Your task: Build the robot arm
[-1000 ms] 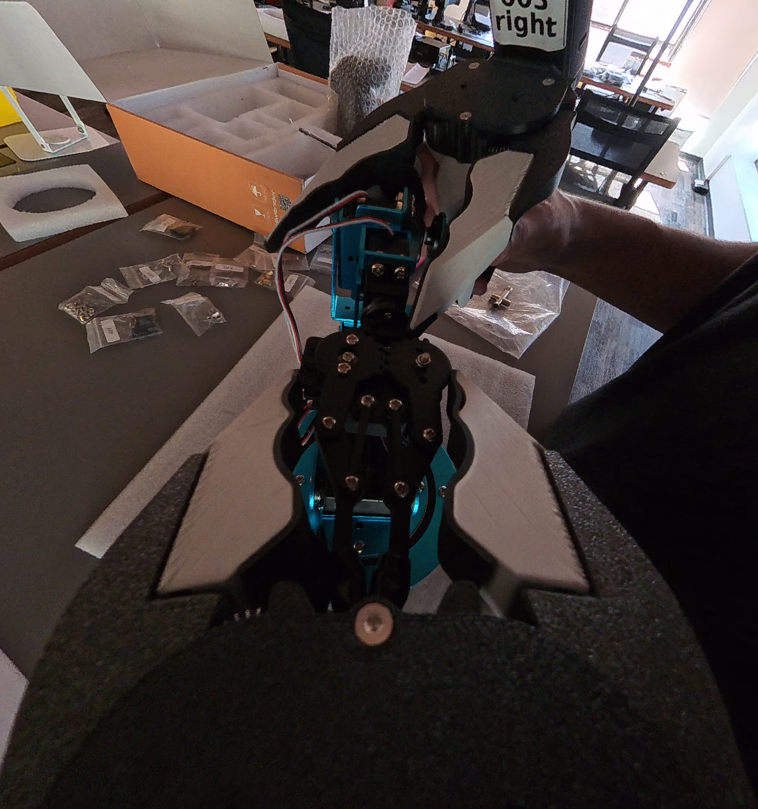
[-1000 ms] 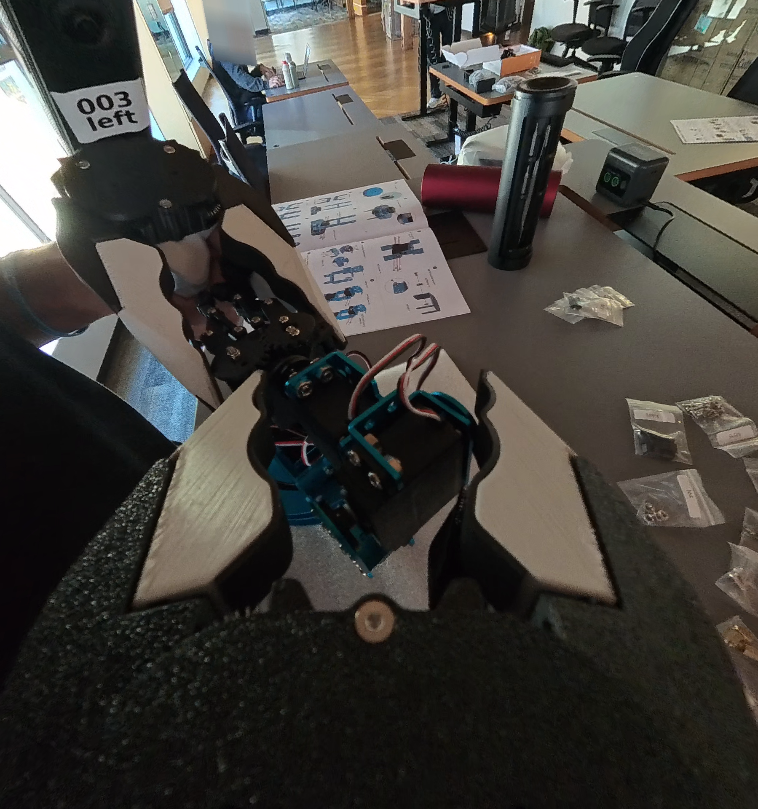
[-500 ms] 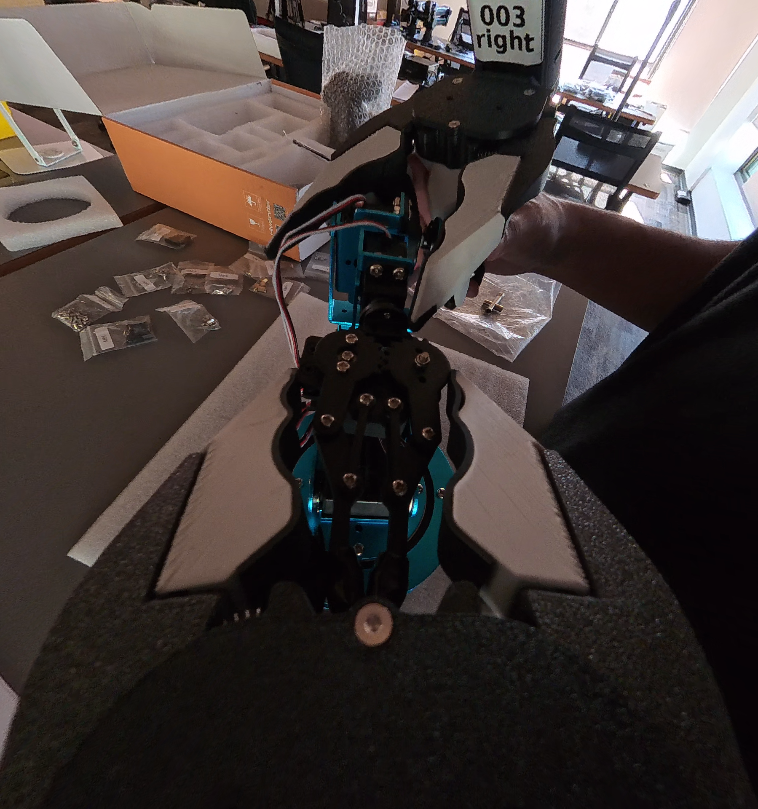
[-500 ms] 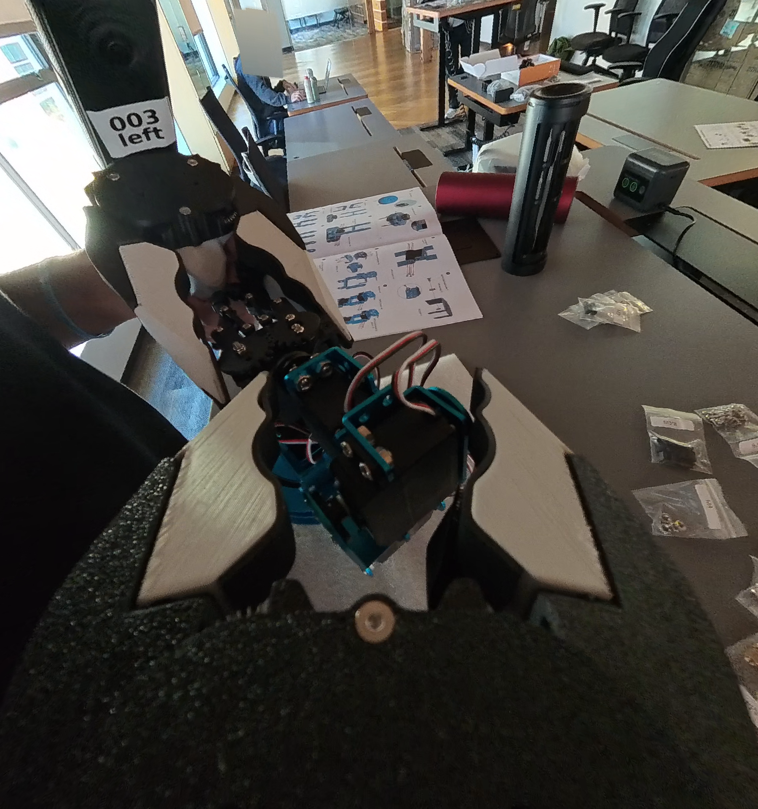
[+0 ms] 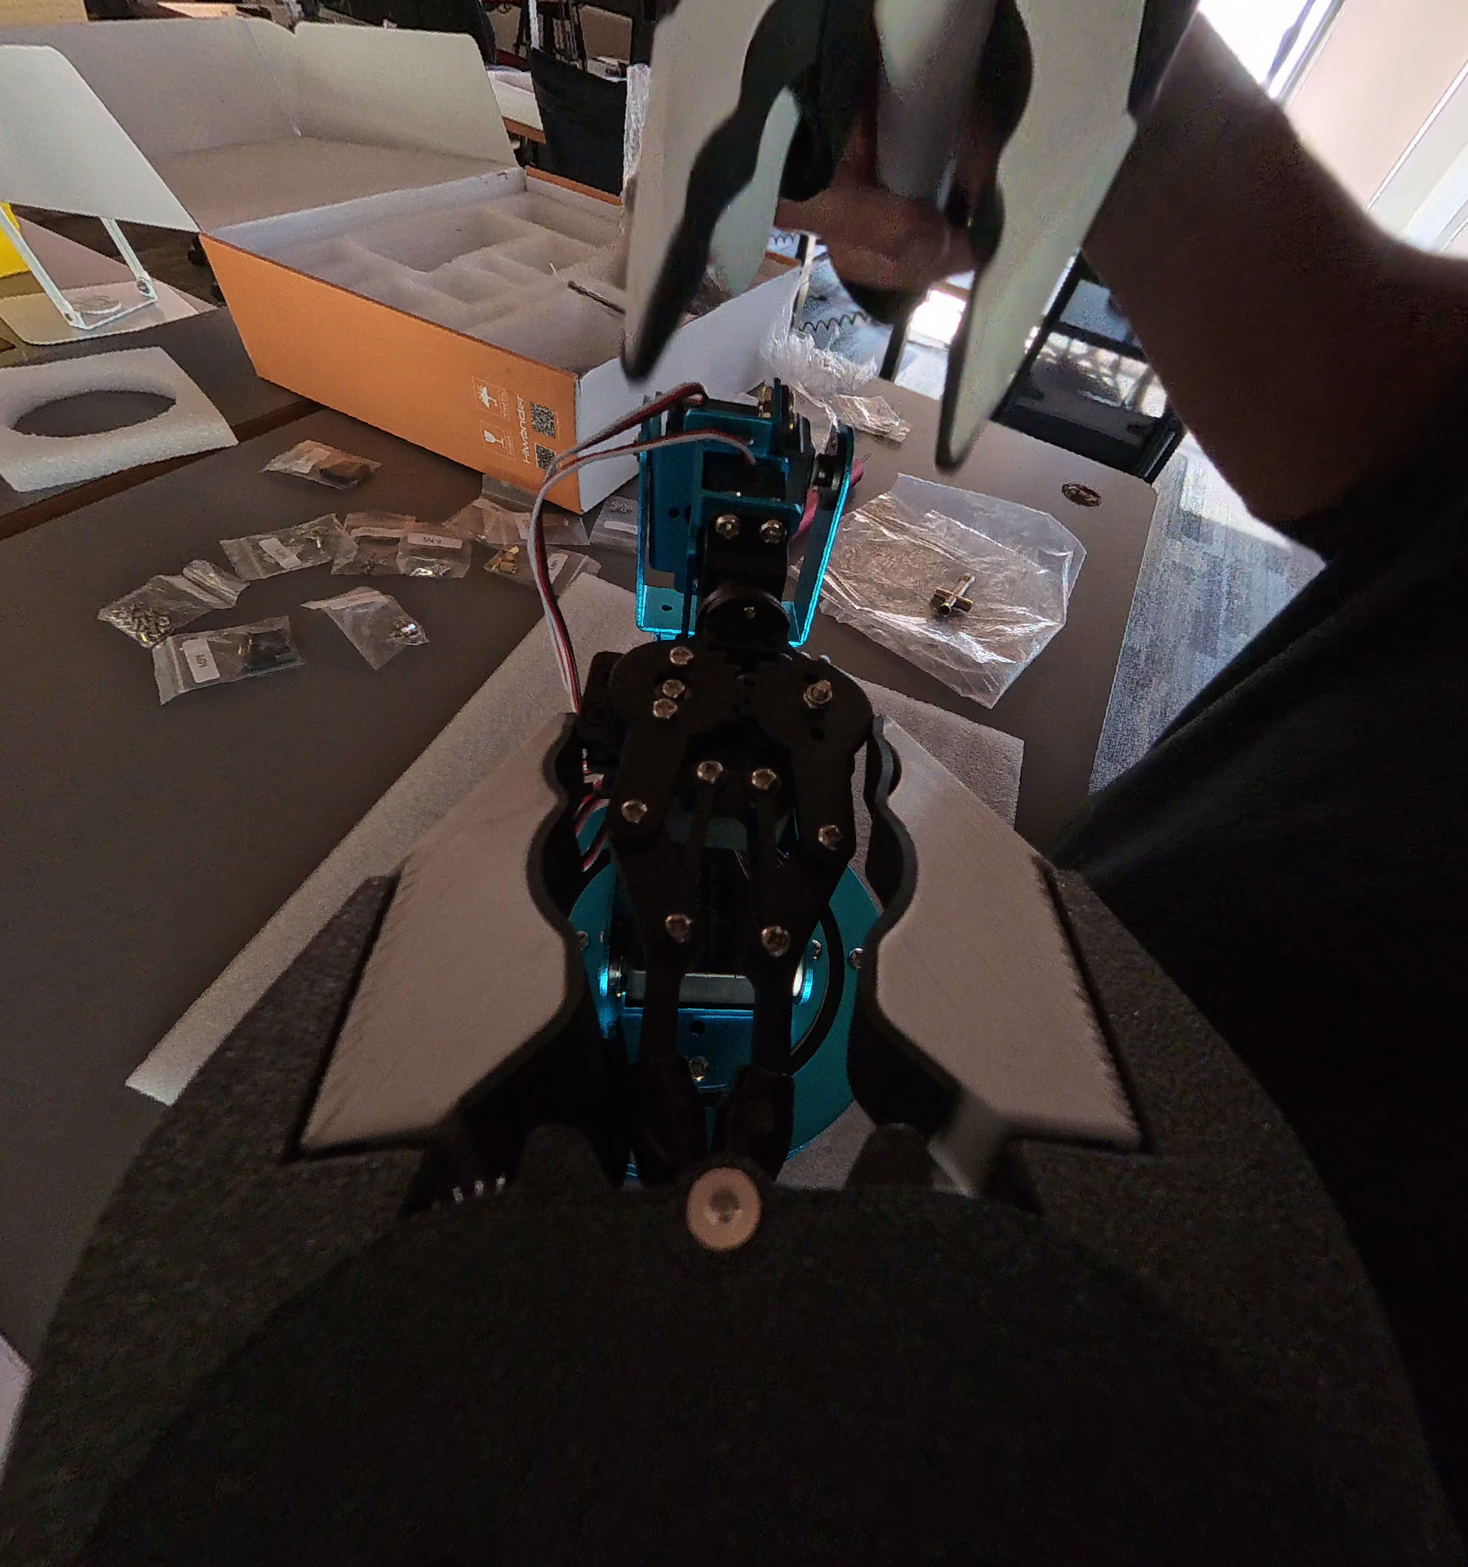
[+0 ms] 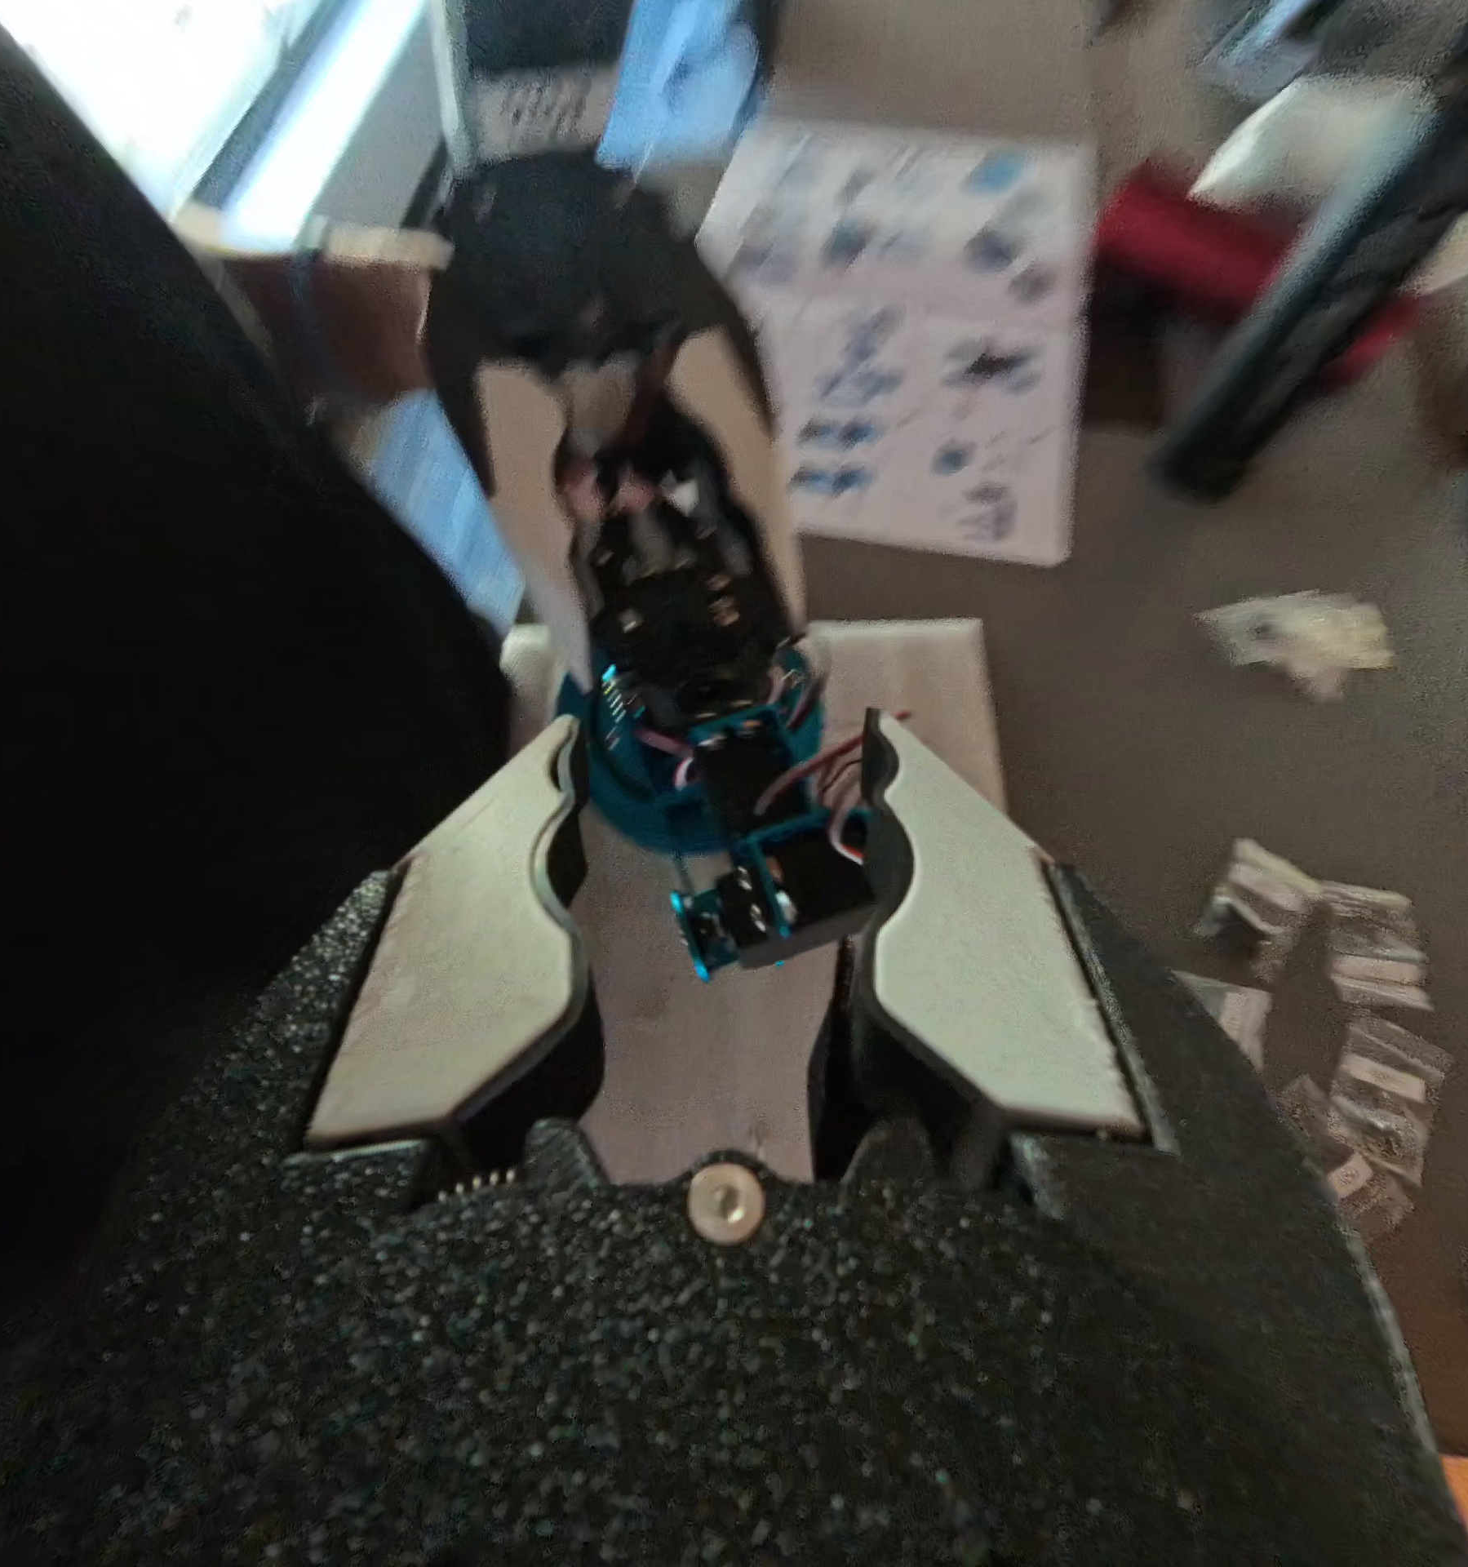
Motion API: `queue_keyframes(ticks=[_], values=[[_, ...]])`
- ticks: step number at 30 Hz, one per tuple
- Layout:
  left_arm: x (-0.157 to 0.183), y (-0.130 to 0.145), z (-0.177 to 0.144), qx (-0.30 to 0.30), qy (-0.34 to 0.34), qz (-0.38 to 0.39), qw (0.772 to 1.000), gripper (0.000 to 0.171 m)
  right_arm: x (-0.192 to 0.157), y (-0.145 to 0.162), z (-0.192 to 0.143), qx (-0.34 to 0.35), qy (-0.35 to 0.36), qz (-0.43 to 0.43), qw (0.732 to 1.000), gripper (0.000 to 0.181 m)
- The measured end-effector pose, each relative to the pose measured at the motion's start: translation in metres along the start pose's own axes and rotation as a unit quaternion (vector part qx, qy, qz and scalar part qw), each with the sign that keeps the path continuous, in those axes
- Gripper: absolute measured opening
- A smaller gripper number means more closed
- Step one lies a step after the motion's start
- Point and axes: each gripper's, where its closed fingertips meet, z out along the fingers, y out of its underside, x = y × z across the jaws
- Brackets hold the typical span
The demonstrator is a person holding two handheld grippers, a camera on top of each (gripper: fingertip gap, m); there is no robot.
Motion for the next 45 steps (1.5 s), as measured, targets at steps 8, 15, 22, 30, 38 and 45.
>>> queue_keyframes(ticks=[8,15,22,30,38,45], values=[[0.0,0.0,0.0,0.0,-0.007,0.003,1.0,0.066,-0.01,0.022,0.049,-0.258,-0.134,-0.107,0.951,0.031],[-0.001,0.0,0.002,0.005,-0.012,0.0,1.0,0.066,-0.009,0.024,0.05,-0.285,-0.171,-0.104,0.937,0.024],[-0.001,0.001,0.001,-0.003,-0.014,0.007,1.0,0.066,-0.009,0.025,0.05,-0.295,-0.175,-0.094,0.935,0.022],[0.0,0.0,0.002,-0.005,-0.017,0.01,1.0,0.065,-0.01,0.026,0.048,-0.305,-0.187,-0.069,0.931,0.022],[-0.001,0.001,0.0,-0.008,-0.024,0.012,1.0,0.065,-0.011,0.025,0.05,-0.3,-0.195,-0.063,0.932,0.023],[0.0,0.0,0.0,-0.01,-0.017,0.005,1.0,0.065,-0.01,0.016,0.042,-0.254,-0.146,-0.129,0.947,0.025]])
